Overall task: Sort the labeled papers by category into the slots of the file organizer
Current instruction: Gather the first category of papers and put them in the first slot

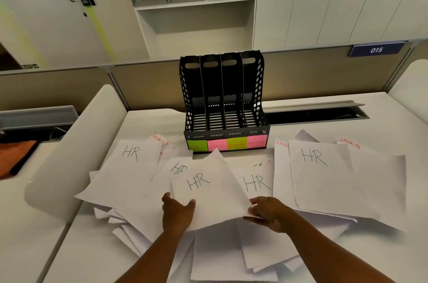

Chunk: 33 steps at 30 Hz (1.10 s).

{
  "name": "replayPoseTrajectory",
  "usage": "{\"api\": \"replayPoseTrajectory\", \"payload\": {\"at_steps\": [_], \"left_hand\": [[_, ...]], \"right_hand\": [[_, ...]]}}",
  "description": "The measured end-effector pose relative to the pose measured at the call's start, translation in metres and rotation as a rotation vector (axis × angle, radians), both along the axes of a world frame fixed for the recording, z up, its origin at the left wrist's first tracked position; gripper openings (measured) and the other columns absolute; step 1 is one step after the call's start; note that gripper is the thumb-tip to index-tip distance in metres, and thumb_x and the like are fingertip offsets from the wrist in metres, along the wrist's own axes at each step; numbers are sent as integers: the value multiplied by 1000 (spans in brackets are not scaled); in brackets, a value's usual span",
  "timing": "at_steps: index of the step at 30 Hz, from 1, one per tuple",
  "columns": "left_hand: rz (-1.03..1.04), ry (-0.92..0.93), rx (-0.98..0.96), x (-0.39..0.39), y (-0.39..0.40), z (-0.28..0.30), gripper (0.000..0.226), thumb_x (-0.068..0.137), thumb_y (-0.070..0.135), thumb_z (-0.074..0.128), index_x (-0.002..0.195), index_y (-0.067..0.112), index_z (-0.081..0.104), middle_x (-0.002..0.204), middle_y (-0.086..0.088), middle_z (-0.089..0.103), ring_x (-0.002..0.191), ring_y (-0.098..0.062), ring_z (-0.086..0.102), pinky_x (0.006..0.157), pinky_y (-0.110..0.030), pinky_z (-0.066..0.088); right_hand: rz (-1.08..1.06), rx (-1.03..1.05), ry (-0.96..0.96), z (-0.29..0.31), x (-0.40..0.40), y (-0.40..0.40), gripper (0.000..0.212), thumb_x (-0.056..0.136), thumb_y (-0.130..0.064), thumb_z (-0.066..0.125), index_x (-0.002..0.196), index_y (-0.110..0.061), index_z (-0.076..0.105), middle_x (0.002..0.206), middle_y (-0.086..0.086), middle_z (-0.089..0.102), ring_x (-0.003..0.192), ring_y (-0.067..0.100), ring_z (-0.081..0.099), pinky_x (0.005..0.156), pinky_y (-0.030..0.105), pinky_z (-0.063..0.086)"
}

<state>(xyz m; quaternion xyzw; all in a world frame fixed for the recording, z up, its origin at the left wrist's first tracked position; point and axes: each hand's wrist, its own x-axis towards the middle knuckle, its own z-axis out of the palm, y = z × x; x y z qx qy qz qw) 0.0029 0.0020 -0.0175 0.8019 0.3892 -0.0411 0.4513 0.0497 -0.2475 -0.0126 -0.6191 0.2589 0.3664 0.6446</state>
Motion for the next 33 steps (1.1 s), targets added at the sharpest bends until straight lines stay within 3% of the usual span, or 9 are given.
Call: {"api": "replayPoseTrajectory", "payload": {"at_steps": [2, 5, 7, 9, 12, 16, 22, 27, 33], "left_hand": [[42, 8, -115, 4, 3, 0, 78, 81, 20, 73, 143, 8, 27, 134, -17, 51, 117, -35, 54, 94, -40, 47], [-10, 4, -84, 4, 6, 0, 59, 83, 18, 69, 135, 10, 41, 127, -12, 59, 109, -30, 58, 92, -39, 49], [-42, 14, -42, 3, 5, 2, 54, 85, 16, 65, 134, 11, 42, 125, -11, 60, 109, -31, 58, 92, -41, 49], [-102, 46, 37, 3, 6, 4, 51, 87, 15, 60, 134, 10, 41, 125, -11, 59, 111, -32, 58, 90, -40, 48], [-182, 96, 111, 2, 11, 4, 46, 87, 10, 57, 131, 9, 43, 123, -12, 59, 110, -32, 58, 88, -36, 48], [-178, 138, 145, -3, 19, 2, 50, 84, 5, 53, 132, 7, 41, 124, -13, 59, 110, -32, 58, 91, -38, 50], [-133, 177, 233, -13, 29, 1, 63, 82, 10, 55, 141, 6, 32, 134, -15, 51, 122, -35, 50, 99, -47, 47], [-101, 147, 148, -14, 25, 1, 64, 82, 8, 54, 143, 7, 35, 139, -14, 49, 127, -35, 48, 104, -44, 44], [-65, 102, 74, -14, 19, 2, 60, 82, 8, 53, 141, 8, 39, 135, -12, 54, 120, -33, 54, 98, -38, 46]], "right_hand": [[144, -127, -59, -3, -1, -4, 24, 84, 5, 64, 104, -8, 62, 108, 13, 61, 92, 28, 65, 68, 33, 60], [406, -374, -172, -10, -4, -6, 32, 82, 2, 63, 110, -11, 60, 104, 13, 62, 84, 23, 62, 63, 26, 55], [616, -572, -294, -16, -7, -6, 36, 81, -2, 62, 116, -9, 57, 111, 12, 59, 94, 24, 61, 70, 23, 52], [834, -756, -419, -20, -11, -3, 44, 81, -20, 68, 120, -9, 54, 113, 7, 57, 107, 23, 58, 82, 24, 49], [964, -893, -490, -25, -18, 4, 77, 72, -60, 69, 127, -12, 46, 124, 4, 52, 109, 21, 55, 89, 30, 48], [1007, -1006, -548, -36, -24, 10, 97, 61, -80, 62, 129, -13, 41, 127, 5, 49, 110, 22, 54, 90, 35, 48], [967, -1078, -628, -42, -35, 17, 90, 65, -78, 57, 127, -15, 43, 125, 5, 49, 113, 24, 51, 92, 37, 46], [938, -1043, -628, -40, -38, 23, 65, 79, -56, 56, 126, -13, 43, 123, 6, 52, 111, 25, 54, 92, 35, 47], [845, -999, -619, -34, -35, 28, 36, 84, -34, 51, 112, -11, 56, 110, 4, 57, 101, 22, 60, 85, 29, 49]]}}
